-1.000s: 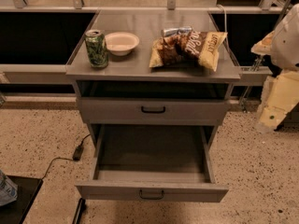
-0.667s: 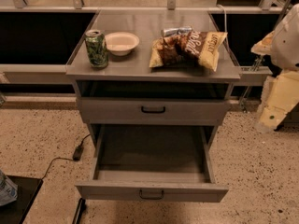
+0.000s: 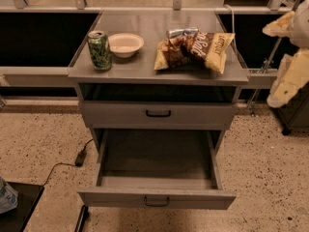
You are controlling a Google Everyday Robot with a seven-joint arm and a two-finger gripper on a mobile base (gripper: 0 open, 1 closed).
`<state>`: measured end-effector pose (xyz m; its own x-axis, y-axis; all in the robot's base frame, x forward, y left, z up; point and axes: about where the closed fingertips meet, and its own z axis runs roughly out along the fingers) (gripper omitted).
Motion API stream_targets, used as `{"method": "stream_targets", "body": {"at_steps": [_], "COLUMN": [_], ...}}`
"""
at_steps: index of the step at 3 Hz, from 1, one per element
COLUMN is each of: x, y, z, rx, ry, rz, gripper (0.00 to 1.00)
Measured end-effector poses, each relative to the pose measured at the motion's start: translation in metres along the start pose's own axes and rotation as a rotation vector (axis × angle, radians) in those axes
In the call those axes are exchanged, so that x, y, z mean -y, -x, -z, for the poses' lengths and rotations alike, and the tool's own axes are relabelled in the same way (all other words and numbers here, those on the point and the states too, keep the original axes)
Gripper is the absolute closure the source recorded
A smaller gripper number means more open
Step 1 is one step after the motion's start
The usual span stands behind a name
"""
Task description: Place brown chip bag into middle drawer
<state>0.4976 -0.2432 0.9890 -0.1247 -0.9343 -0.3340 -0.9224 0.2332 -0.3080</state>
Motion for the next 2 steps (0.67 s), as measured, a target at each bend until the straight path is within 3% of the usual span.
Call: {"method": "stream_targets", "body": {"at_steps": [2], "x": [0.087], "y": [-0.015], "z": [-0.053], "rx": [0.316], "ry": [0.002], "rz": [0.076], "gripper": [0.00]}}
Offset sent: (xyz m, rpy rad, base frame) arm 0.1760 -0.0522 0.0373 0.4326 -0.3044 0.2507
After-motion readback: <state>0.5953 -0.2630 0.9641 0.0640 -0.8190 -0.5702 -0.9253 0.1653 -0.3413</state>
